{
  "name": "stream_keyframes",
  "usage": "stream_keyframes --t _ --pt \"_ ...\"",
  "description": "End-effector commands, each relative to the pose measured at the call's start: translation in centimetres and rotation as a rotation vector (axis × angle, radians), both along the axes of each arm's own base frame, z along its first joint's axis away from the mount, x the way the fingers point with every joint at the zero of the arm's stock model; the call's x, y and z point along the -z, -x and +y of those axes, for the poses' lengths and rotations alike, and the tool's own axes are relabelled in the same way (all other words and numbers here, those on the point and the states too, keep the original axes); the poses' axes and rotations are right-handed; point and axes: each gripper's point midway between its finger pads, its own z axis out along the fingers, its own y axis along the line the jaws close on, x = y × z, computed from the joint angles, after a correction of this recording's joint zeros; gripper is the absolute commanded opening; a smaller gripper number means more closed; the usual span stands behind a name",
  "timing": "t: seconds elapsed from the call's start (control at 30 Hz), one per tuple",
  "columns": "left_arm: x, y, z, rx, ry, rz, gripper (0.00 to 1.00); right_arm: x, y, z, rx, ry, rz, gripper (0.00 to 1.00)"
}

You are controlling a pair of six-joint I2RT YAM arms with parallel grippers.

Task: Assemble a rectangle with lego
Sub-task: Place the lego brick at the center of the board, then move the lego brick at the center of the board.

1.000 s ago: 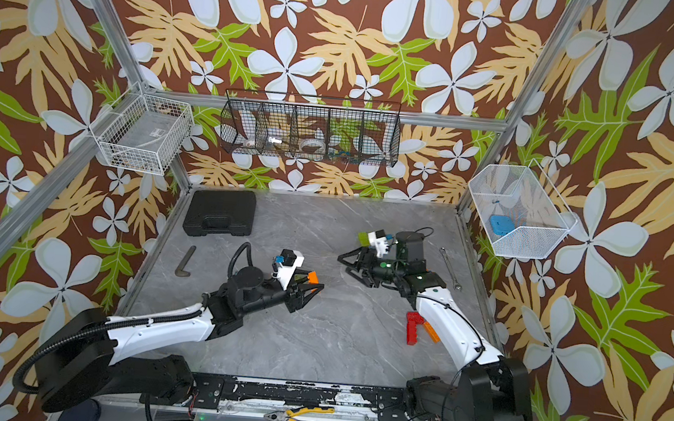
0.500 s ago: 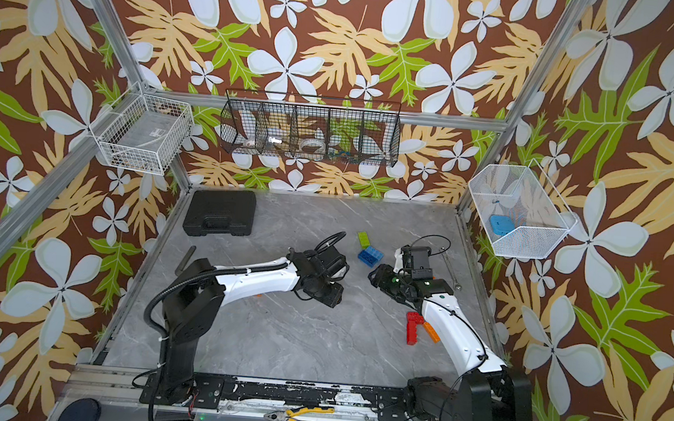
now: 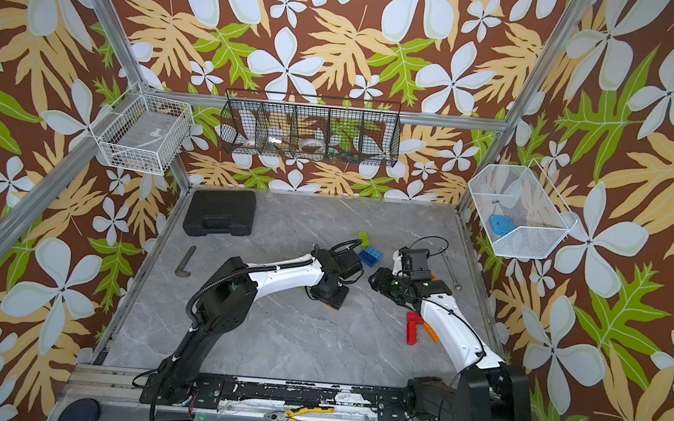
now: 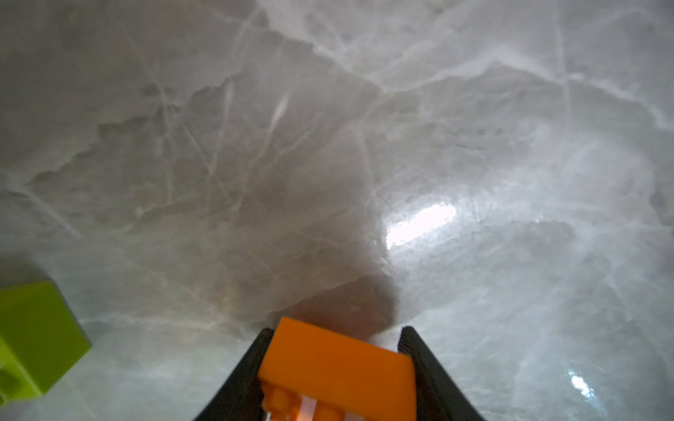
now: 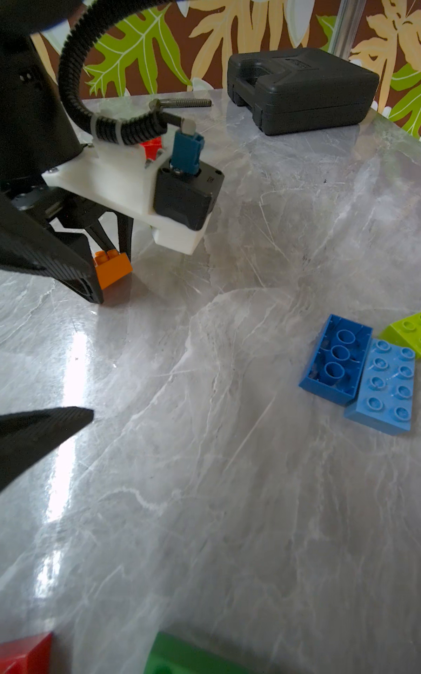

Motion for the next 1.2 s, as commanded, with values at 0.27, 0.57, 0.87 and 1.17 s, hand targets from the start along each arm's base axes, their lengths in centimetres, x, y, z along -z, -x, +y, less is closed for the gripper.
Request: stream_keyframes --t 0.27,0.57,0.87,1.17 --pt "-2.4 -1.0 -0.8 -0.009 0.058 -0.050 0.66 0.9 0.9 0.2 -0.094 0.125 -0.020 0.54" --pt "-12.1 -3.9 4.1 -0.105 0.268 -0.231 0.66 2.2 2.6 2.0 -0.281 0.342 -0.020 0.53" --pt "-16.7 -7.9 16.5 -0.367 0.386 -0.571 0.66 4.2 3.3 9.6 -0.145 0.281 0.095 0.59" --pt "-14.7 -7.9 20.7 -0.445 0.477 -0.590 0.63 7.2 2.8 12.6 -0.096 0.271 0.201 0.60"
